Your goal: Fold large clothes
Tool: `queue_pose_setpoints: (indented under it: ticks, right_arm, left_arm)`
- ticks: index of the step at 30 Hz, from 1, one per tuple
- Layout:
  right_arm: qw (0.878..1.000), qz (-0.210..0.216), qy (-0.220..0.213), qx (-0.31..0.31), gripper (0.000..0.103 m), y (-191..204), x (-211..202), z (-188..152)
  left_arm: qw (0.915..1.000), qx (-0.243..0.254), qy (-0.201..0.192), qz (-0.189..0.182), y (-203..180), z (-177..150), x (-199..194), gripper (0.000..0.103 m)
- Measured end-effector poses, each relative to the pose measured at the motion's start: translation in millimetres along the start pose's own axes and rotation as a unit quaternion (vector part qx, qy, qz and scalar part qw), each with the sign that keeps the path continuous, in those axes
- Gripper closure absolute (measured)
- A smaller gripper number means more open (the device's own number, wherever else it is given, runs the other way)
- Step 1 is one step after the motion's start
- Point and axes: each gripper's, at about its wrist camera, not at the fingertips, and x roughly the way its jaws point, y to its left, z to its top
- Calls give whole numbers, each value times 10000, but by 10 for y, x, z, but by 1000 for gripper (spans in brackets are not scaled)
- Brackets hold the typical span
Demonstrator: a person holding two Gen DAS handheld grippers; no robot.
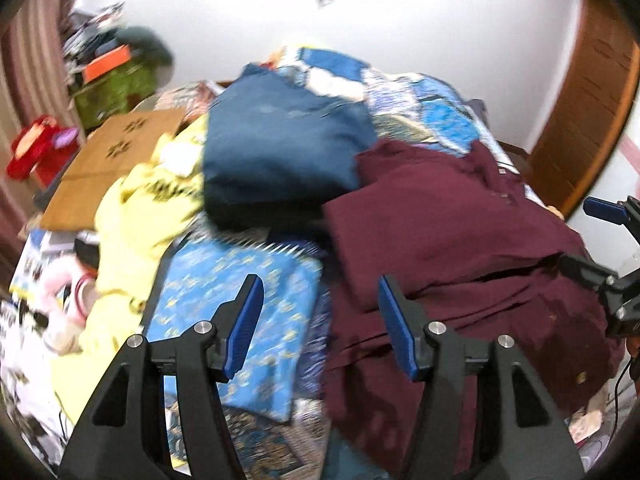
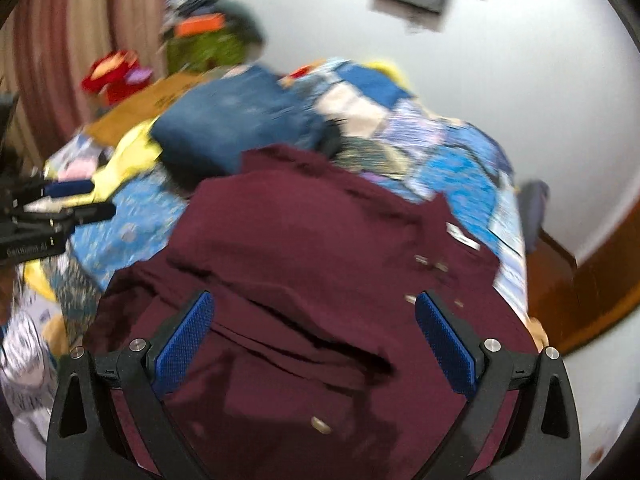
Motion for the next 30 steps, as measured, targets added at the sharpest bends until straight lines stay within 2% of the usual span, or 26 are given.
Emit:
queue_pose_setpoints:
  ticks: [4,9,14,16,17,19,25,30]
  right_arm:
    - [9967,178,315,-728,5,395,382,126]
    - [9876,222,852,-1301,6,689,853,173]
    - [9773,-6,1292,-1678,19,768,1190,94]
    - [9765,-21,1343,-1687,40,746,1262,82]
    - [9776,63,1332,-1630,44,722,1252,85]
    - [9805,232,1159,-1567,67,687,1162,89]
    - [9910,129,243,-1310,93,552,635,164]
    - [9979,97,-387,-510,95,92,177,386]
  left_arm:
    - [9994,-314,145,85,286,-156,95,45]
    - [9982,-524,250,114,495,-294,158,45]
    - [9970,-675,360,67,599,-369,251,45]
    - [9966,-715,409,38,611,-386,291,45]
    - [9964,-734,433,9,606,-395,311,45]
    - [9963,-734,449,-30,588,-401,331,45]
    - [9970,-610,463,-118,439,-387,330,45]
    - [9981,-414,428,-148,256,-333,269,45]
